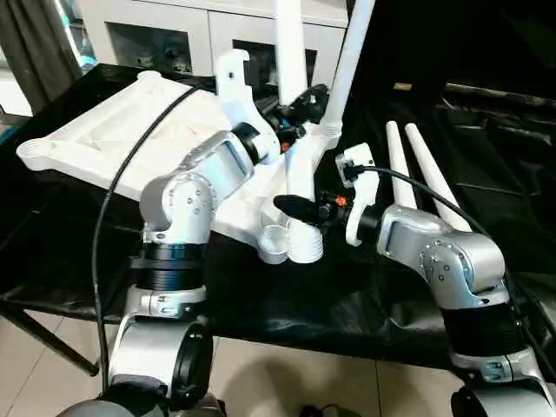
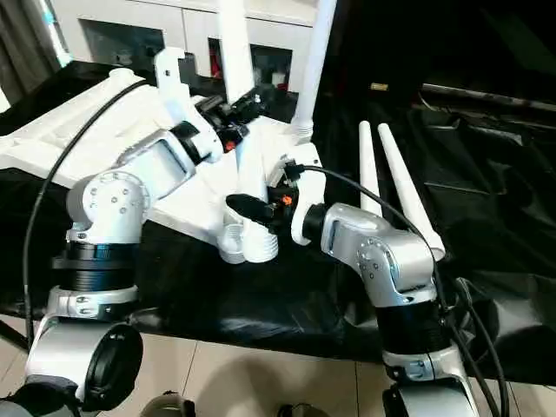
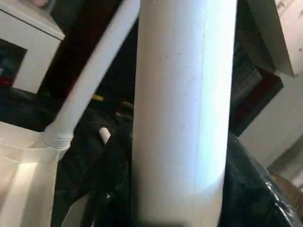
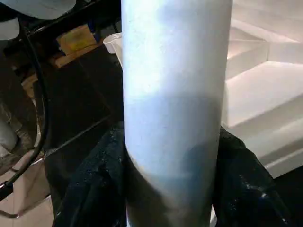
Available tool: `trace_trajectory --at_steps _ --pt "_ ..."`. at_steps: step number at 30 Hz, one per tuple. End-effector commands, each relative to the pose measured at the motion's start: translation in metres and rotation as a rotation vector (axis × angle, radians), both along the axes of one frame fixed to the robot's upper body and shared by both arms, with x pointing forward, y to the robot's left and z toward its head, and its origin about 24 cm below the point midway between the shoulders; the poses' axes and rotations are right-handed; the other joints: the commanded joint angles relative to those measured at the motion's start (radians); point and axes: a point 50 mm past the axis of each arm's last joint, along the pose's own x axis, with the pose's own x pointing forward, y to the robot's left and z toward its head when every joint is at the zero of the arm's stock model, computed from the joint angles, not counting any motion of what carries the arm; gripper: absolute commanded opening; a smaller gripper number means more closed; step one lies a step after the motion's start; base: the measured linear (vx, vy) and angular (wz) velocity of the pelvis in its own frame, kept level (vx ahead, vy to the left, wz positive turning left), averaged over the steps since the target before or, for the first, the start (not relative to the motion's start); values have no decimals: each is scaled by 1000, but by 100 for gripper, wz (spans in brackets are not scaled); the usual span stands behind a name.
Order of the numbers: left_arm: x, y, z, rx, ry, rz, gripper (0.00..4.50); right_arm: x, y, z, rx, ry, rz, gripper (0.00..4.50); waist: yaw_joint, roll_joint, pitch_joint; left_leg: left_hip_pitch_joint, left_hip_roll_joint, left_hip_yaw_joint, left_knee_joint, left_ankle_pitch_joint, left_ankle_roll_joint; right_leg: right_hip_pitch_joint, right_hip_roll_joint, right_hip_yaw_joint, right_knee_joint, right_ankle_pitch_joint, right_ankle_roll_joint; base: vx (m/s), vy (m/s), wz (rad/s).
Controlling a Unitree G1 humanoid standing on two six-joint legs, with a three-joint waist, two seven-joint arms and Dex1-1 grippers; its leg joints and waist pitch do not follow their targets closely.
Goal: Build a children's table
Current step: Pick table leg
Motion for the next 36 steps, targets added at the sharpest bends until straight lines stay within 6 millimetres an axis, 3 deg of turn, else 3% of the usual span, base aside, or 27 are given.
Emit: trace_trajectory --at_steps 1,7,11,16,19,23,29,34,36 --pt "-2 -3 2 -20 7 -10 186 3 -1 8 24 -19 -5 245 -2 -4 -80 12 8 -2 -67 -171 -17 59 -63 34 -91 -411 -10 0 0 0" --pt "-7 -2 4 -80 13 -126 179 1 -7 10 24 -9 31 307 -2 -3 -82 13 8 0 -66 -159 -13 62 -62 34 -84 -377 -32 0 0 0" --pt "-16 3 9 -117 -11 -305 179 -6 -16 12 26 46 122 309 1 -3 -81 10 8 0 -67 -150 -7 64 -61 36 -81 -347 -49 0 0 0" --pt "-29 16 20 -210 -50 -558 179 -16 -26 13 24 105 206 309 1 -2 -79 15 7 1 -66 -159 -11 62 -62 35 -85 -391 -47 0 0 0" --pt "-33 20 22 -200 -80 -618 179 -19 -28 16 46 111 233 309 0 2 -78 17 9 -1 -68 -174 -17 59 -63 35 -89 -416 -47 0 0 0" --pt "-31 21 22 -183 -90 -640 178 -21 -28 20 75 122 249 275 5 10 -79 20 12 -2 -70 -180 -29 59 -64 36 -86 -402 -52 0 0 0" --pt "-30 18 23 -183 -90 -650 177 -22 -25 18 78 125 249 231 9 6 -80 16 11 -1 -71 -170 -38 65 -66 38 -81 -357 -69 0 0 0" --pt "-23 17 20 -93 -126 -554 177 -17 -22 18 83 103 198 199 7 3 -80 16 12 -2 -72 -178 -42 63 -67 37 -84 -387 -57 0 0 0" --pt "-19 15 21 -95 -101 -499 247 -15 -19 19 85 93 173 196 8 4 -79 17 13 -2 -71 -179 -45 62 -68 38 -84 -396 -52 0 0 0"
